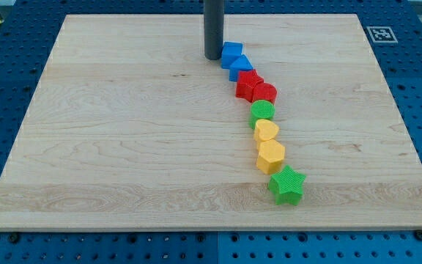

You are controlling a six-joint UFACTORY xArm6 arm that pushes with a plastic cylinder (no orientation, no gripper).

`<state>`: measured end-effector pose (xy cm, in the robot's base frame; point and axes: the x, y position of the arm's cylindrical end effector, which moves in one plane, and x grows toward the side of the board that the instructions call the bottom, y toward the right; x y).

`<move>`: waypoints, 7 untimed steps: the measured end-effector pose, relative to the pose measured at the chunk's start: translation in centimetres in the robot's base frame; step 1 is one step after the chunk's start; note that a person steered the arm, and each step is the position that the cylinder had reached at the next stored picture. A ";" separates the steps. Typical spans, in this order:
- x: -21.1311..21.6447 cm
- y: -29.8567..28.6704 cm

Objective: Move the green star towards the top left side of the board

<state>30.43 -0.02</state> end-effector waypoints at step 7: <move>20.0 29.6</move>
<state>50.45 29.59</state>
